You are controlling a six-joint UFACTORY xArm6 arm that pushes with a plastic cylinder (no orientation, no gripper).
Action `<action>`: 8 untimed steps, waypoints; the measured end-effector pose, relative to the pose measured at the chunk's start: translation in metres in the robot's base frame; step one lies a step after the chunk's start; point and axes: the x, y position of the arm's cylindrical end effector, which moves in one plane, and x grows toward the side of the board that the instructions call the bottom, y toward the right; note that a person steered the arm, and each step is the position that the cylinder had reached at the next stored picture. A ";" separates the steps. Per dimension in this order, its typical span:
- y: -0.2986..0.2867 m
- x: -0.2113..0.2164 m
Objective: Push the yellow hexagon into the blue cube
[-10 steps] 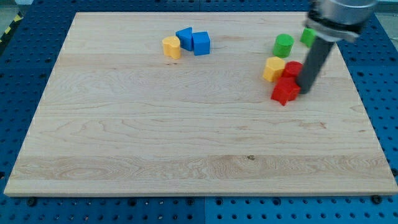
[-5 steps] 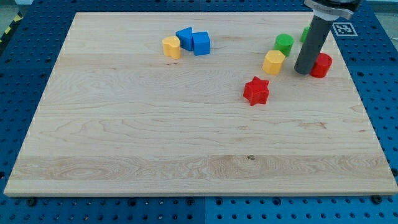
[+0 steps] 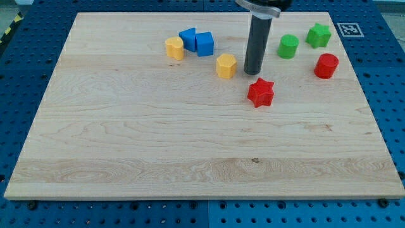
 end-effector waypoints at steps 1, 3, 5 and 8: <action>-0.019 0.008; -0.115 -0.002; -0.092 0.012; -0.076 -0.025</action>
